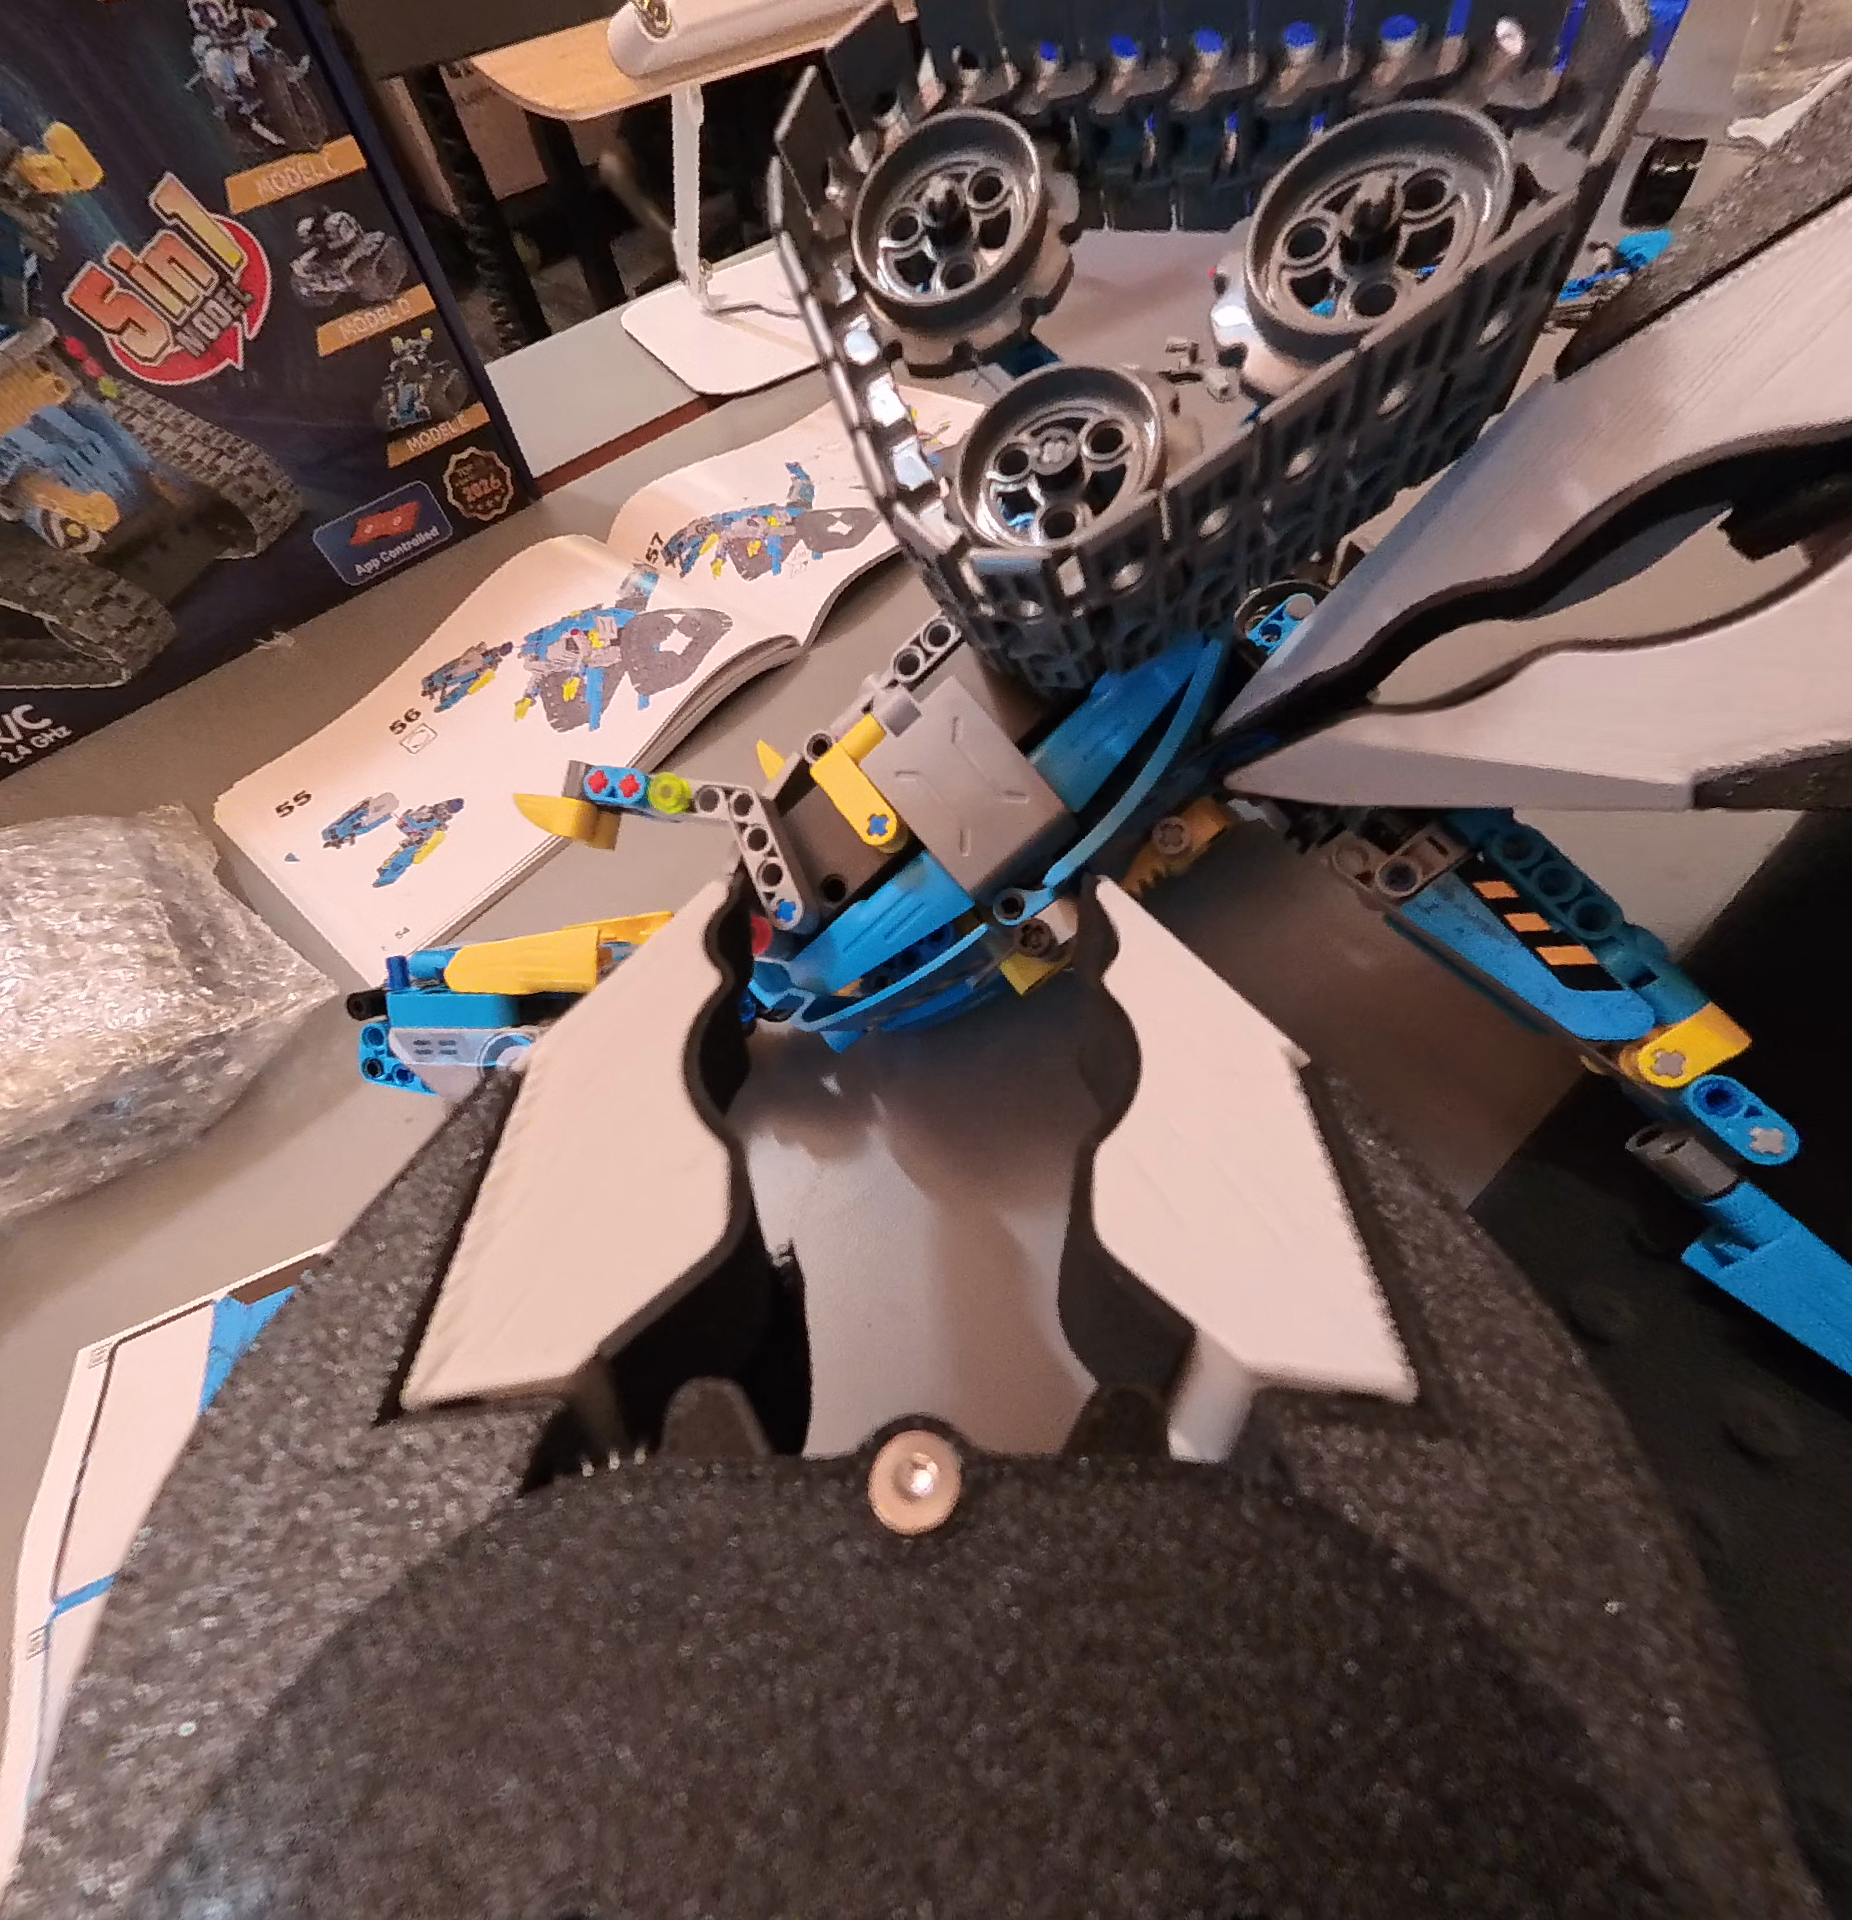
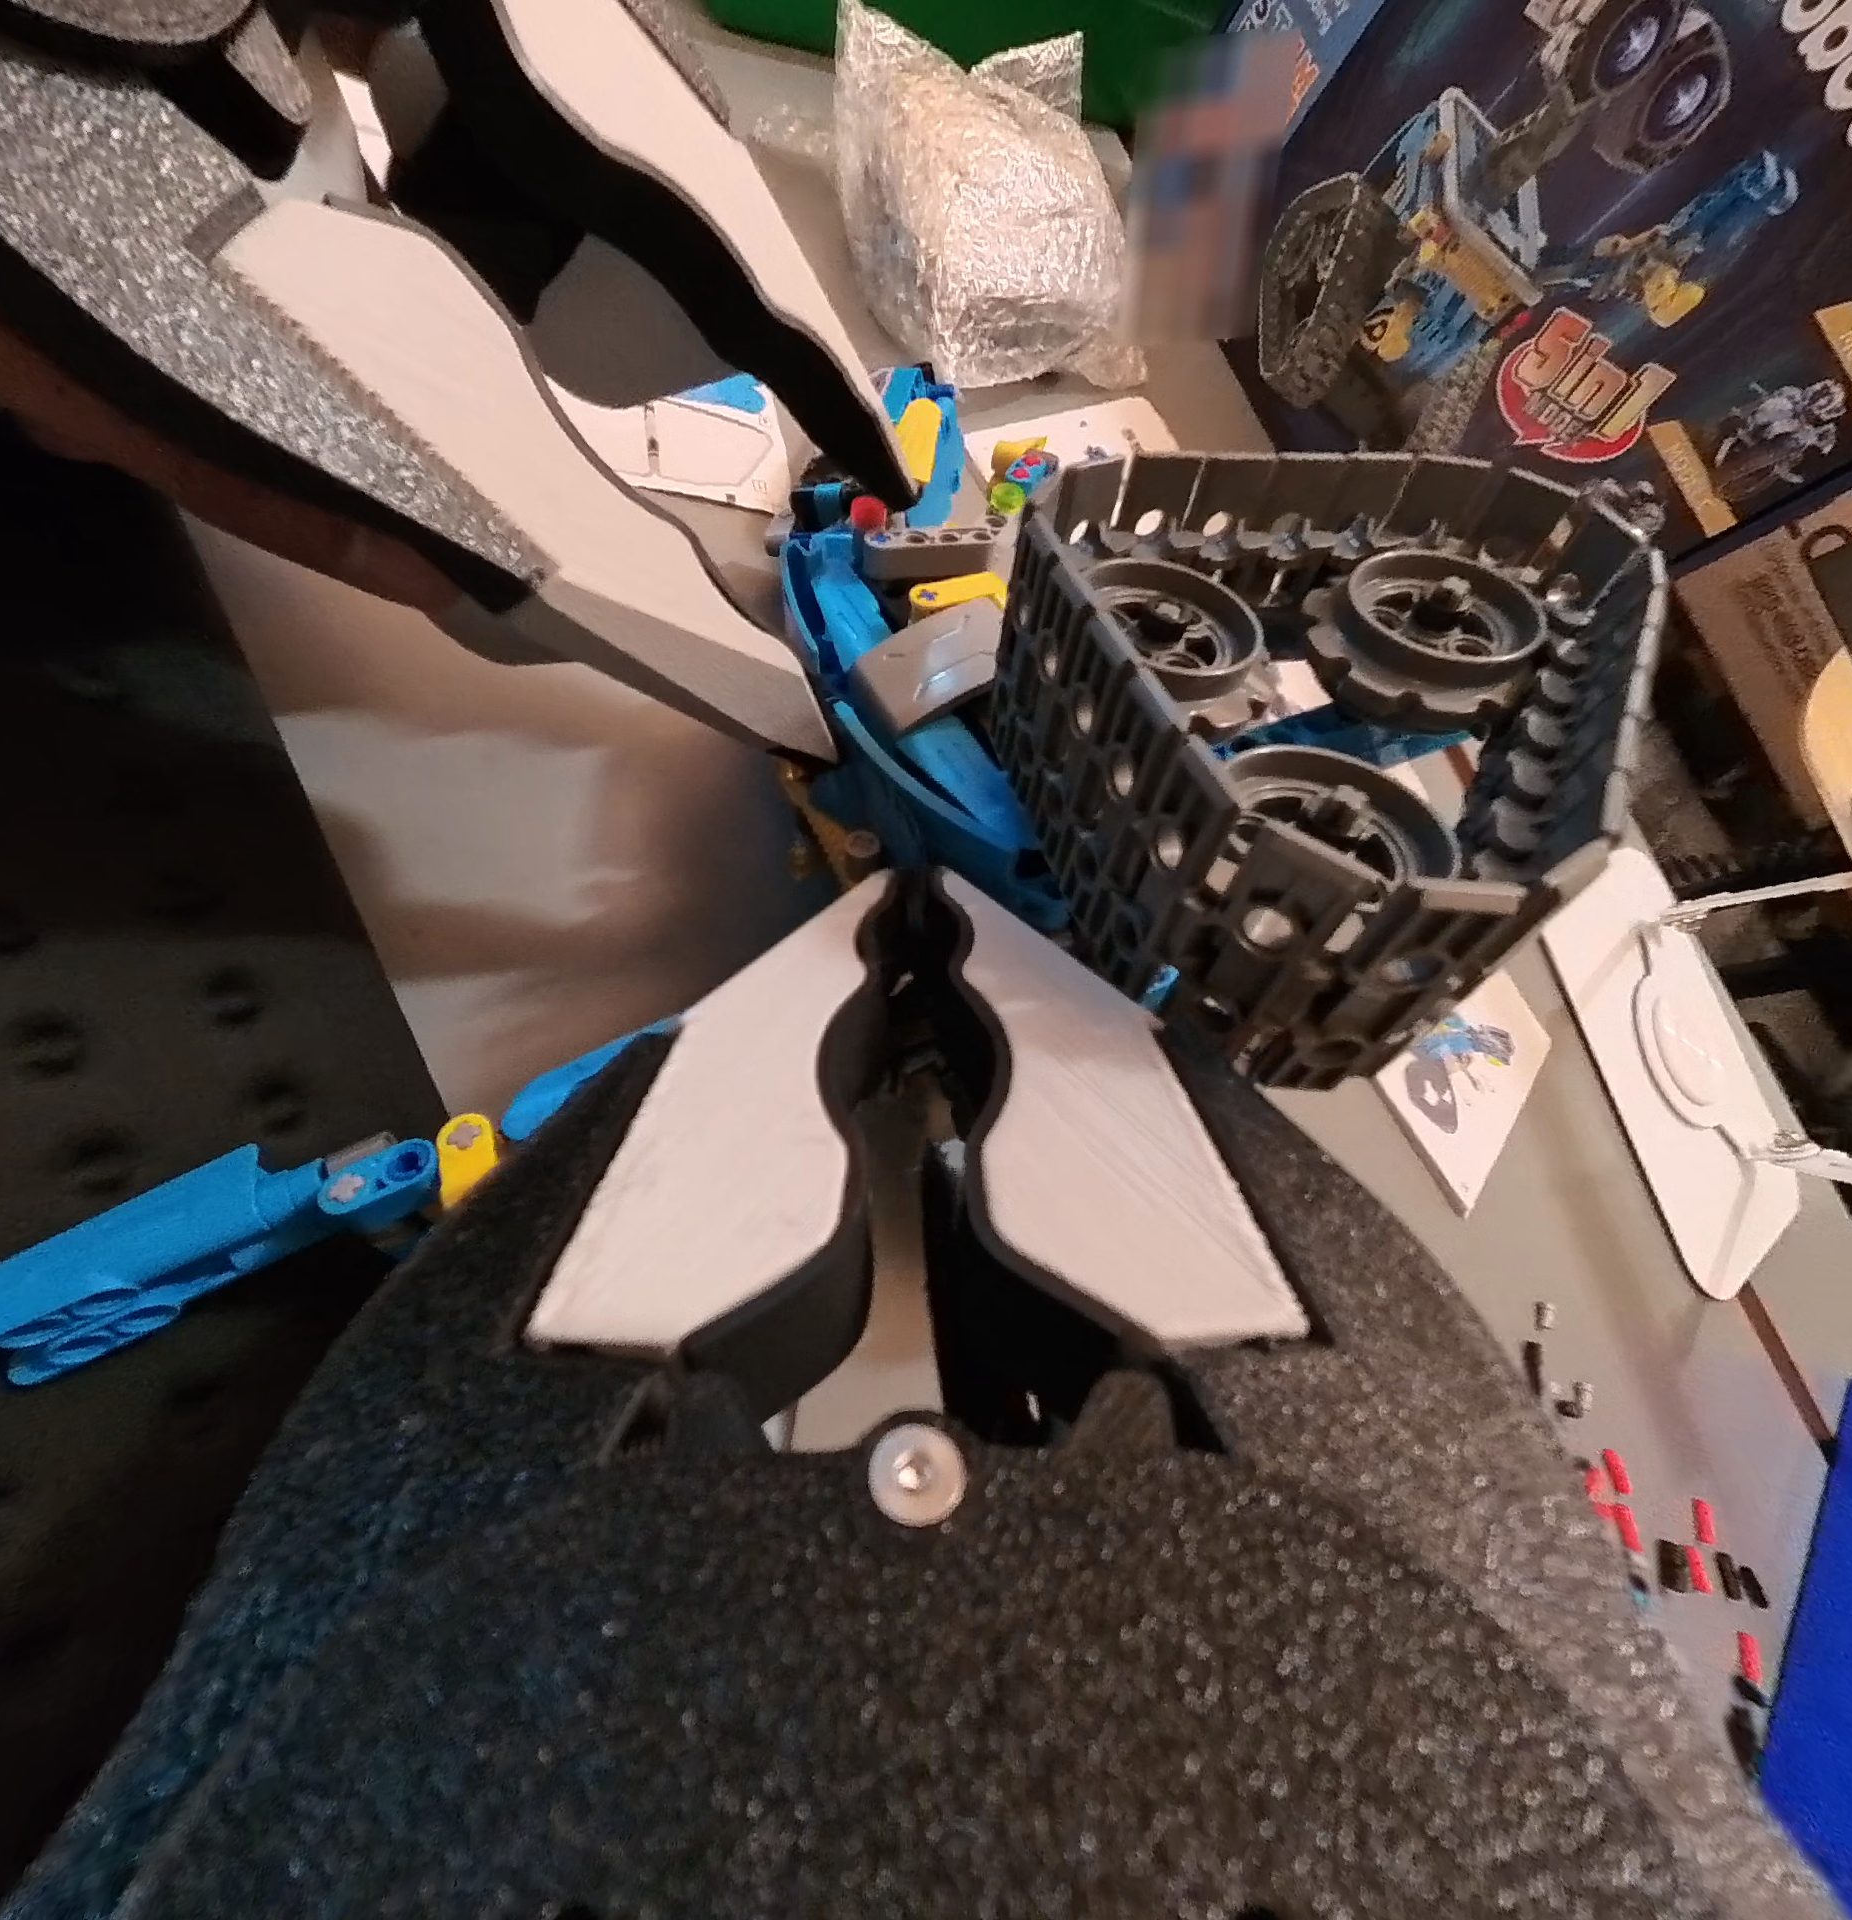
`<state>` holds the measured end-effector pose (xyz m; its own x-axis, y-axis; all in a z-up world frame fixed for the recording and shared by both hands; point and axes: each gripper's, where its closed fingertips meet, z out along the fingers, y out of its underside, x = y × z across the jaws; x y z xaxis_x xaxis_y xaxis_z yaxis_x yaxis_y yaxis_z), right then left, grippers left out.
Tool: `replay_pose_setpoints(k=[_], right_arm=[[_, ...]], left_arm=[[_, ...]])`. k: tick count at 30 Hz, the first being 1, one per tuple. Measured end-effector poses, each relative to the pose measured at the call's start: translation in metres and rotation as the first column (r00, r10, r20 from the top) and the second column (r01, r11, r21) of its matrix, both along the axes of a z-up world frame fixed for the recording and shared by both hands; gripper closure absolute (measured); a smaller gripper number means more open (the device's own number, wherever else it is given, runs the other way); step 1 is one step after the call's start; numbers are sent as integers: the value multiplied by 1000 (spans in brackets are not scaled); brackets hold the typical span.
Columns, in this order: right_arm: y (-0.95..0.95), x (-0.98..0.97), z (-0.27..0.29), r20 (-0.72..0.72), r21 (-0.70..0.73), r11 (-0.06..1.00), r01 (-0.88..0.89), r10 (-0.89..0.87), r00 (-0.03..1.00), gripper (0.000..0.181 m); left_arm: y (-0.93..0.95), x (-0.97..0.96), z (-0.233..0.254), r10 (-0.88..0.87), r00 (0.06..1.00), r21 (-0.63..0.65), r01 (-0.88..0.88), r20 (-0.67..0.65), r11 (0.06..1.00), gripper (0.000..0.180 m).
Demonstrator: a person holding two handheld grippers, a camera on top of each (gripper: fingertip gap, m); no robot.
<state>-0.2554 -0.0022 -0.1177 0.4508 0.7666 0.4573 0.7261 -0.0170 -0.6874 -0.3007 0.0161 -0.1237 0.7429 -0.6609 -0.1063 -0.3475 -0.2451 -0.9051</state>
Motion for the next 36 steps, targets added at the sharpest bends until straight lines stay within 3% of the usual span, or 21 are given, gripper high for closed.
replay_pose_setpoints(k=[10, 18, 23, 26, 29, 32, 36], right_arm=[[1, 11, 10, -36, 48, 998, 47, -46, 998, 160], [6, 9, 10, -68, 75, 994, 76, -71, 995, 159], [-11, 23, 26, -163, 18, 998, 58, -54, 985, 153], [-25, 36, 59, -224, 17, 1000, -1, 5, 975, 136], [-22, 34, 82, -85, 71, 993, -93, 99, 991, 105], [-7, 16, 71, 132, -3, 979, -204, 202, 970, 104], [17, 8, 78, 299, -55, 972, -226, 233, 925, 124]], left_arm=[[2, -2, -1, 18, 1000, 10, -18, -14, 1000, 124], [2, -5, 1, 27, 1000, 4, -27, 2, 1000, 122], [-2, -28, 15, -24, 993, -6, 25, 113, 1000, 121], [1, -52, 5, -24, 987, -120, 44, 160, 992, 109], [-4, -55, -16, -43, 987, -282, 86, 154, 956, 103], [-8, -39, -31, -92, 989, -367, 130, 119, 921, 104], [1, -19, -31, -101, 993, -349, 118, 65, 930, 111]])
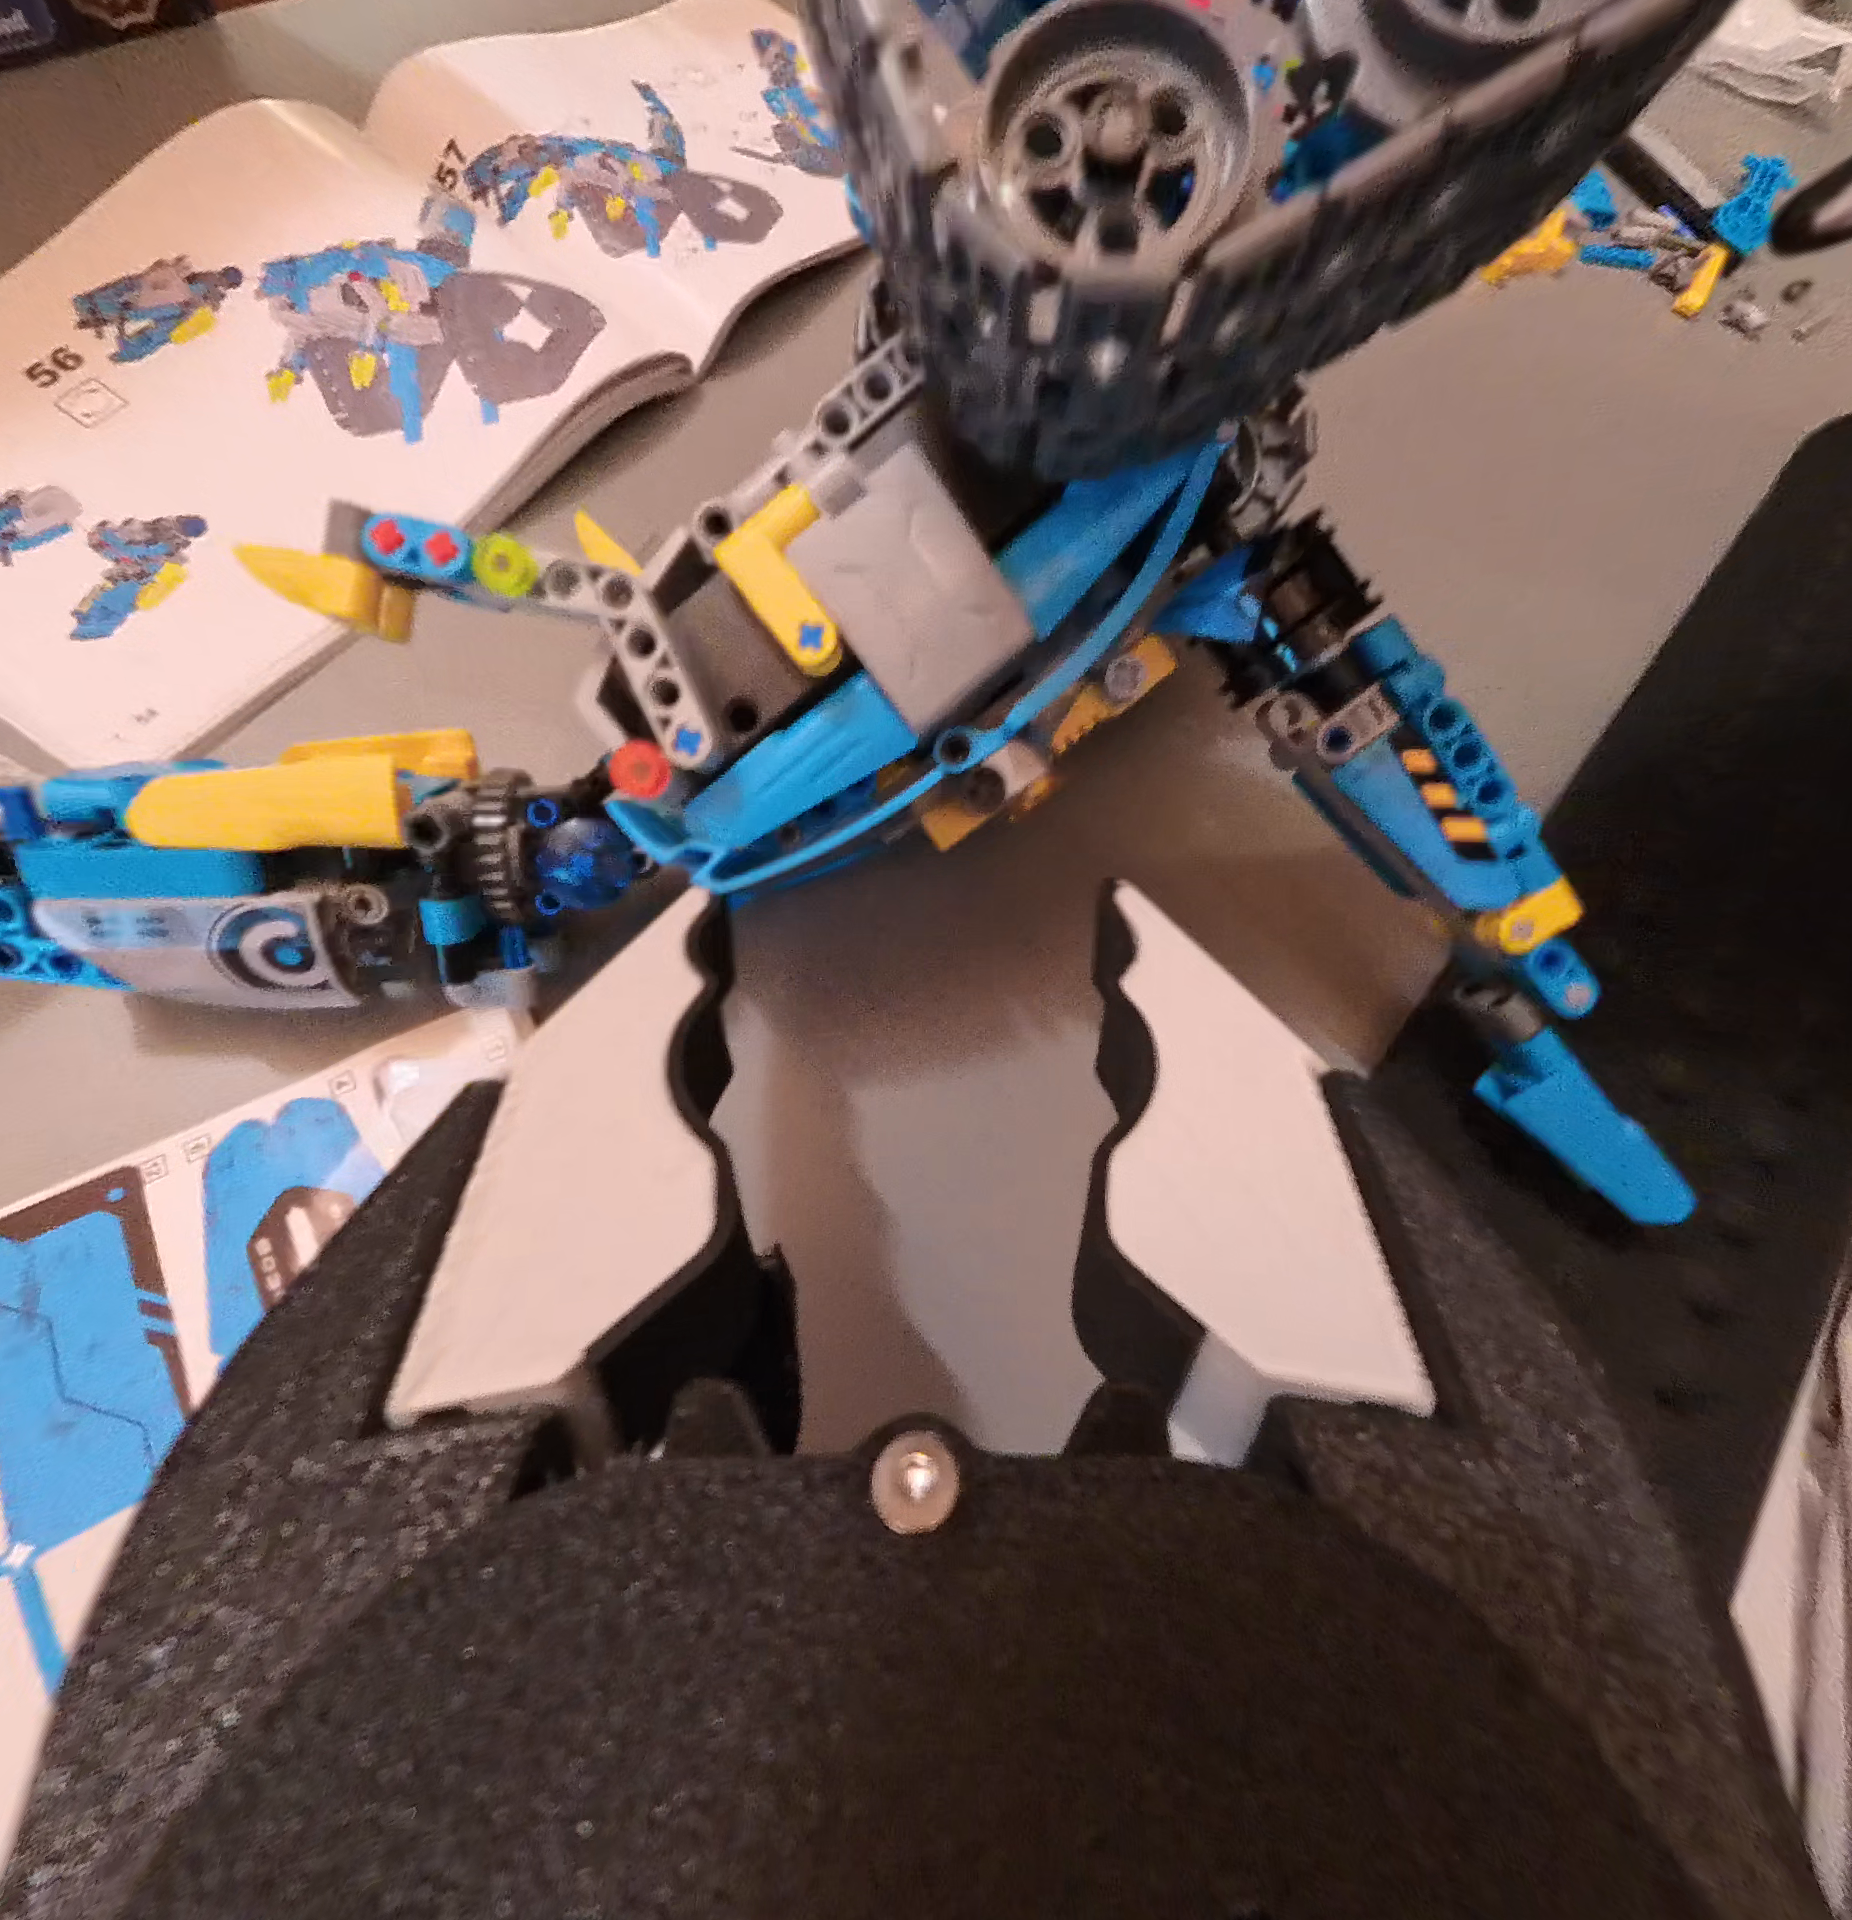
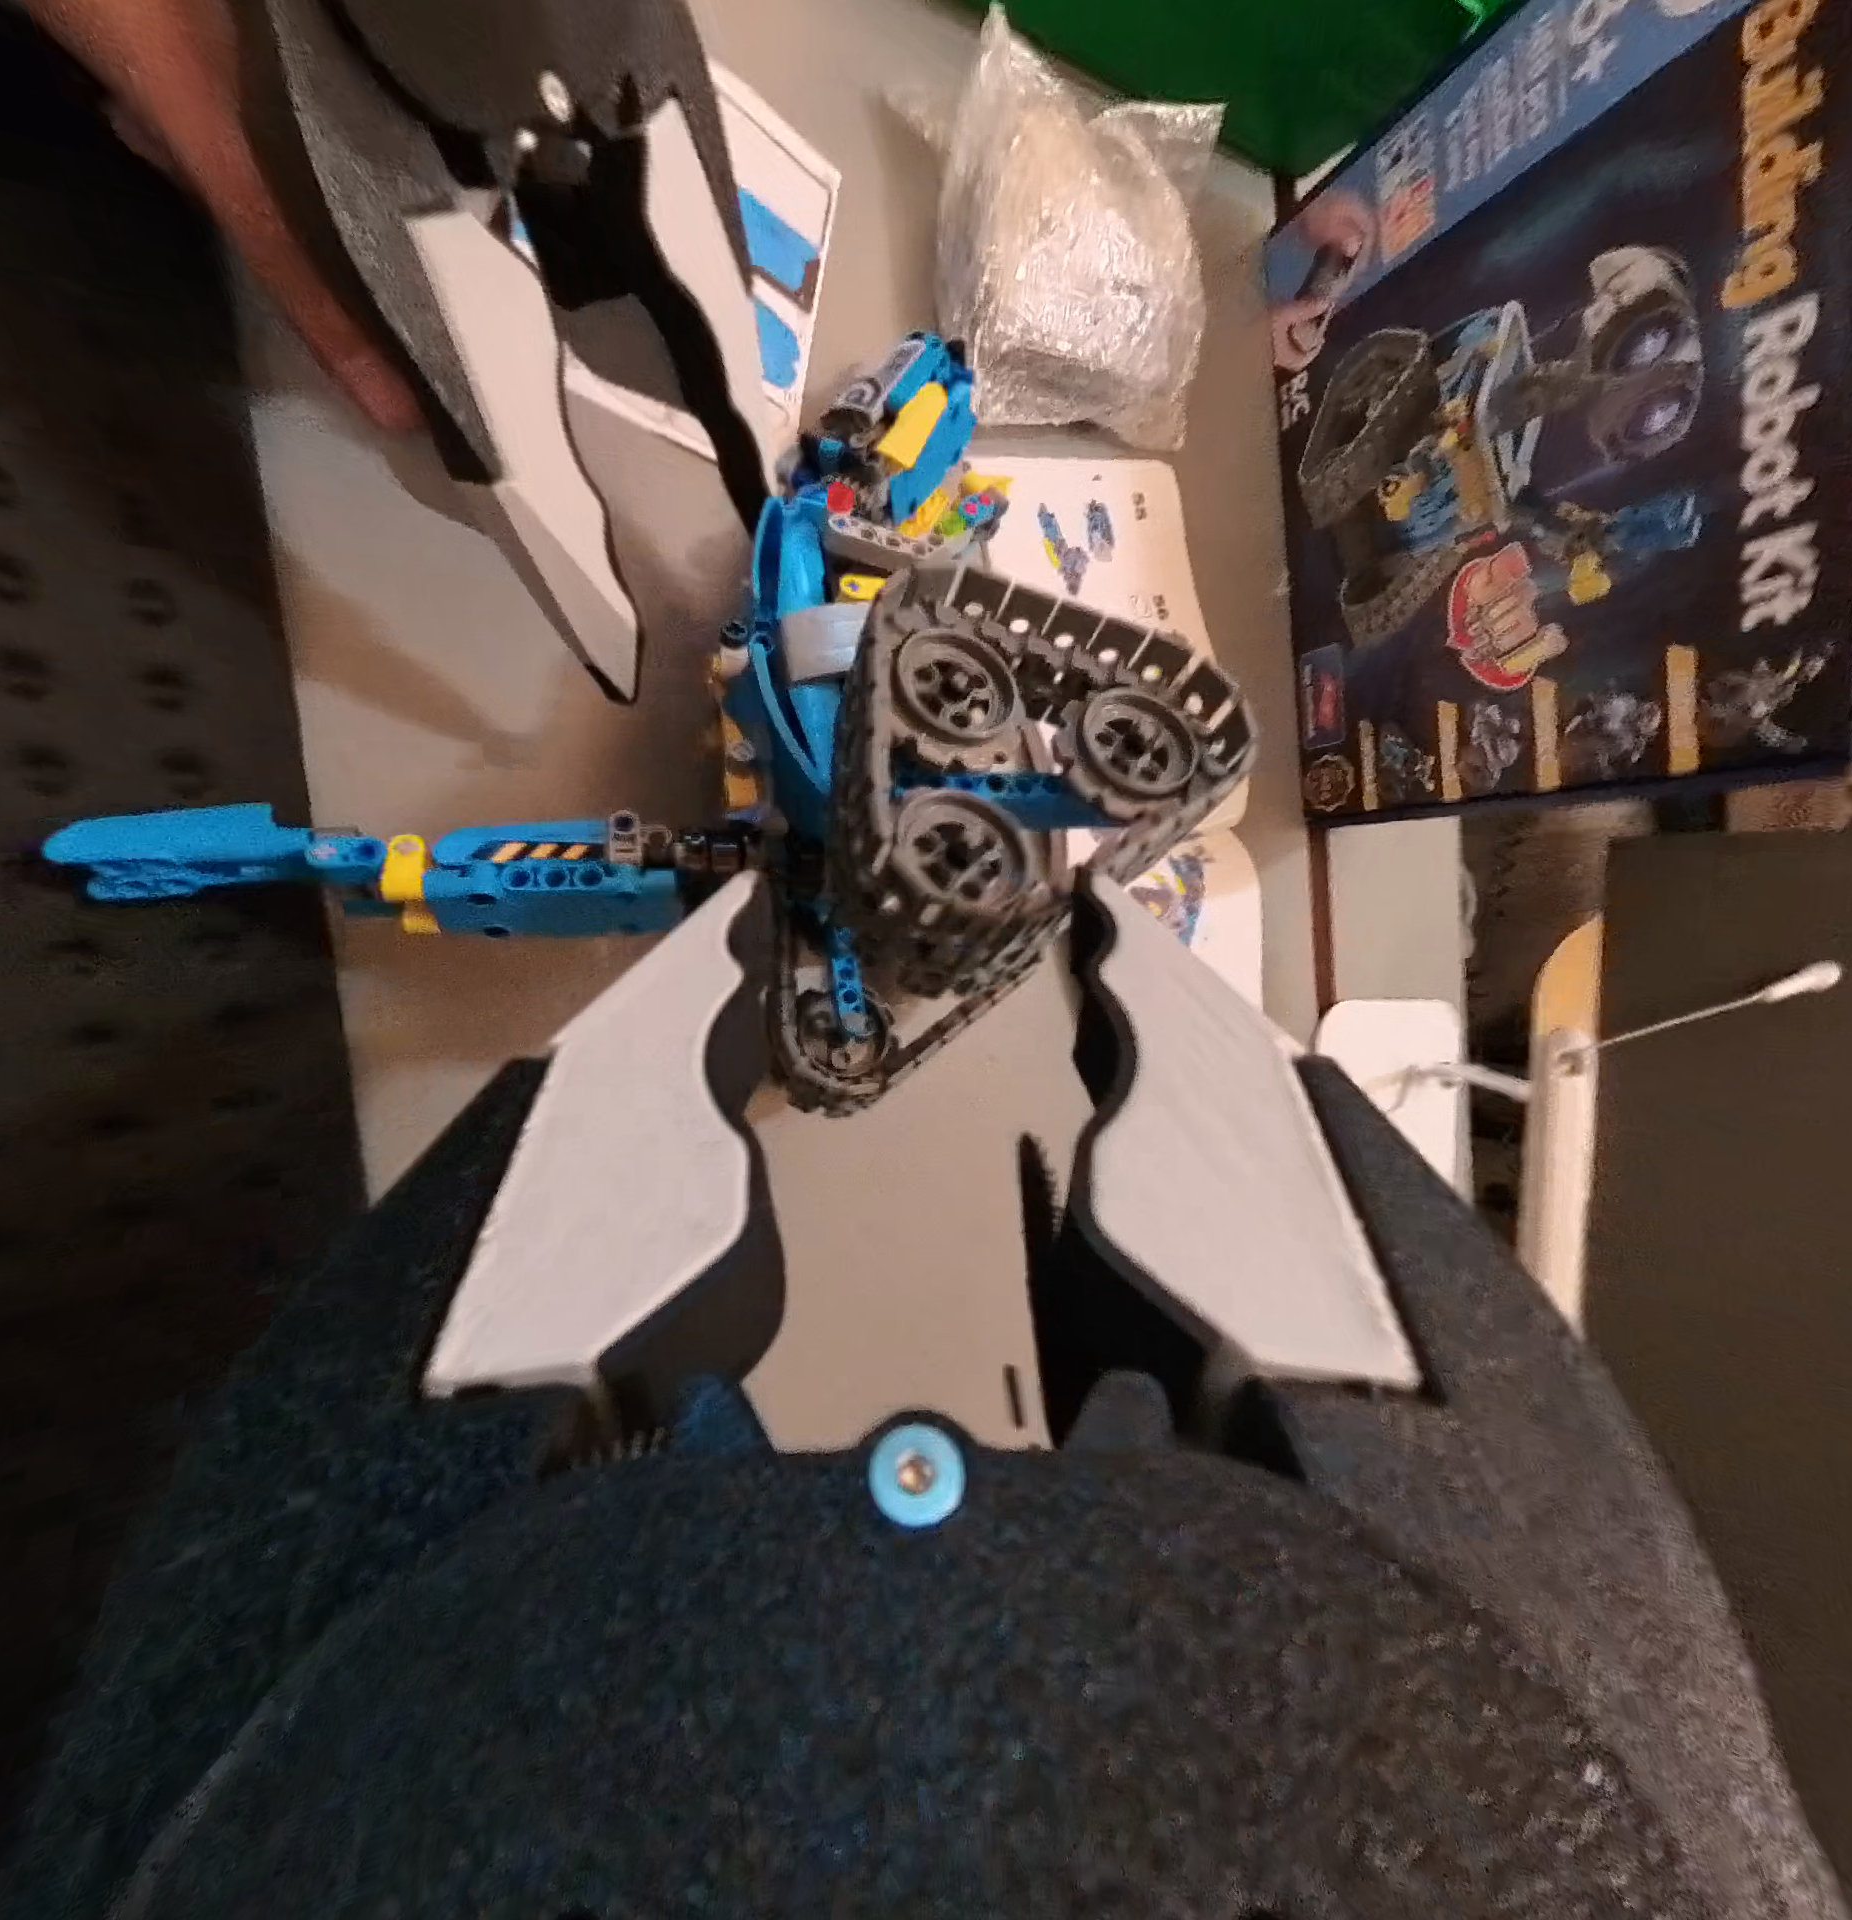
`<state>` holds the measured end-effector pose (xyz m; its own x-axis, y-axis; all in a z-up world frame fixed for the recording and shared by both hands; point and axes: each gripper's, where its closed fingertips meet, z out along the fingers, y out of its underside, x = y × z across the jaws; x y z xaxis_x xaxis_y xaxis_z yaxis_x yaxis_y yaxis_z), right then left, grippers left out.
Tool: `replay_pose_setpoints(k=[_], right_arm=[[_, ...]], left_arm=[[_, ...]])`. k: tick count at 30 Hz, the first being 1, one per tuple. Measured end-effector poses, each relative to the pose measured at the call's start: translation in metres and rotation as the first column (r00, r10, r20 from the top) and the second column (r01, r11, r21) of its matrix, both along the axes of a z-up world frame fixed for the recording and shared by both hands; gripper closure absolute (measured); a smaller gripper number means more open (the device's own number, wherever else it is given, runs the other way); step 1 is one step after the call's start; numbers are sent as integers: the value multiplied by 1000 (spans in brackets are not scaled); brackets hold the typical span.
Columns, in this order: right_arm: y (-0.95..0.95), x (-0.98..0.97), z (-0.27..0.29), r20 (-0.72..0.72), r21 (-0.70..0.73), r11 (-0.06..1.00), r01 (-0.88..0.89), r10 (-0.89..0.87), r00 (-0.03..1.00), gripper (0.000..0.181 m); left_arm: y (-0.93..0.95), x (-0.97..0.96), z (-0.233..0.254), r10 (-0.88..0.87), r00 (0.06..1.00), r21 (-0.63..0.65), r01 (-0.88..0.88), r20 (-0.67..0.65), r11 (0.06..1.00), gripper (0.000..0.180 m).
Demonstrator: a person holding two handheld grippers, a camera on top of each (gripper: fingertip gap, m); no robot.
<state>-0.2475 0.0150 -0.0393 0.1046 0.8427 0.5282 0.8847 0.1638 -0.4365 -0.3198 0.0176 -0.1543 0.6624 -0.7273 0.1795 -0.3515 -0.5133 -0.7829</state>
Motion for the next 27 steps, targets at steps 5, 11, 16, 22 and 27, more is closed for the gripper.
replay_pose_setpoints(k=[5, 11, 16, 22, 27], right_arm=[[2, -23, -3, 133, 28, 994, -101, 97, 986, 116], [39, -15, -32, 256, 77, 991, -112, 89, 963, 136], [48, 1, -30, 144, -91, 995, -42, 55, 988, 142], [60, 39, -27, -99, -318, 947, 45, -80, 992, 146], [63, 74, -29, -336, -425, 902, 81, -240, 911, 151]], left_arm=[[17, -3, -3, 65, 997, 41, -63, -44, 997, 117], [26, -5, -21, 82, 995, -39, -85, -63, 996, 108], [37, 19, -14, 44, 991, -123, -28, 125, 992, 106], [50, 27, 21, -15, 999, 2, 15, 29, 1000, 114], [72, 46, 48, -124, 979, 82, 139, -163, 987, 129]])
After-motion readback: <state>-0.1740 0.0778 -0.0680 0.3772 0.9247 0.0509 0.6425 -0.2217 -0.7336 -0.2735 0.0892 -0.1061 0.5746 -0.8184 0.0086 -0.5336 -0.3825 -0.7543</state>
